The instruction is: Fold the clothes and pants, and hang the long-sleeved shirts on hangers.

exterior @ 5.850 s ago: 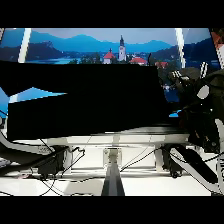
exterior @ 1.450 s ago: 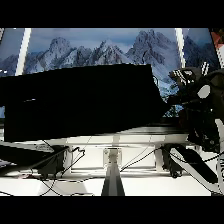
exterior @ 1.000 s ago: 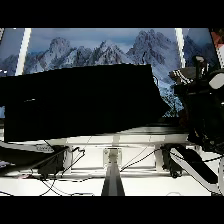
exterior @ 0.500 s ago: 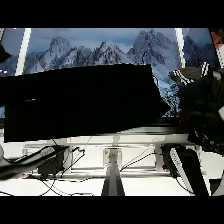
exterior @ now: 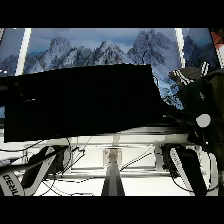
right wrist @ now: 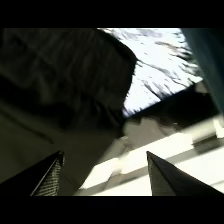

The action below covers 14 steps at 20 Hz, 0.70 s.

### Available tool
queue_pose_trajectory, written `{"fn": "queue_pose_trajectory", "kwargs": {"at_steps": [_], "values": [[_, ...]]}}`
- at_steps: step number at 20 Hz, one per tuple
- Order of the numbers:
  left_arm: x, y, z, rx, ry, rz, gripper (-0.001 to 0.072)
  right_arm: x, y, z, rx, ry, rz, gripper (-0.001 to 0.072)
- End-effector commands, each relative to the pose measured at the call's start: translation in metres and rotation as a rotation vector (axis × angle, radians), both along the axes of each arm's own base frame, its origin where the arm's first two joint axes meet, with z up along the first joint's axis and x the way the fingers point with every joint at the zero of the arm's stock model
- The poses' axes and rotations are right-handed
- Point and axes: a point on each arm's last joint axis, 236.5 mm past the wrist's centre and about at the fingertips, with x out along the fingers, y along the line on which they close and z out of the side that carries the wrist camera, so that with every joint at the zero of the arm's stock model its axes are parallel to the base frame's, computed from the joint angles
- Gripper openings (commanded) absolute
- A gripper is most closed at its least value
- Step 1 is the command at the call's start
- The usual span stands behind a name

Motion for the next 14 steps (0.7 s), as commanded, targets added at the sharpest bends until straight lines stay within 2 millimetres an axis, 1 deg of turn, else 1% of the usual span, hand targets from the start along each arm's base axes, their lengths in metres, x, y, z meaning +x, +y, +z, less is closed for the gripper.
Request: {"fn": "queue_pose_trajectory", "kwargs": {"at_steps": [1,2,4,6,7,8,10,12,13,14], "values": [[-0.01,-0.001,-0.023,-0.041,0.036,0.057,0.0578,0.024,-0.002,-0.021,0.041,-0.027,-0.085,0.0596],[-0.01,0.002,-0.024,-0.044,0.036,0.081,0.0578,0.023,-0.004,-0.031,0.039,0.004,-0.092,0.0591],[-0.021,0.024,-0.028,0.006,0.074,0.163,0.0576,0.021,-0.008,-0.05,0.026,0.06,-0.096,0.059],[-0.05,0.066,-0.033,0.134,0.167,0.285,0.0576,0.026,-0.011,-0.061,0.034,0.073,-0.141,0.059],[-0.067,0.081,-0.034,0.173,0.216,0.337,0.0576,0.029,-0.013,-0.064,0.034,0.069,-0.157,0.059],[-0.084,0.091,-0.037,0.187,0.268,0.381,0.0575,0.032,-0.014,-0.065,0.034,0.059,-0.163,0.0579],[-0.111,0.102,-0.042,0.161,0.334,0.455,0.0573,0.04,-0.015,-0.062,0.03,0.027,-0.164,0.043],[-0.136,0.111,-0.047,0.116,0.378,0.532,0.0572,0.046,-0.013,-0.059,0.02,-0.002,-0.148,0.0419],[-0.148,0.113,-0.051,0.083,0.399,0.553,0.0572,0.048,-0.014,-0.058,0.017,-0.012,-0.147,0.0367],[-0.158,0.113,-0.054,0.052,0.417,0.56,0.0572,0.048,-0.014,-0.058,0.014,-0.011,-0.145,0.0281]]}}
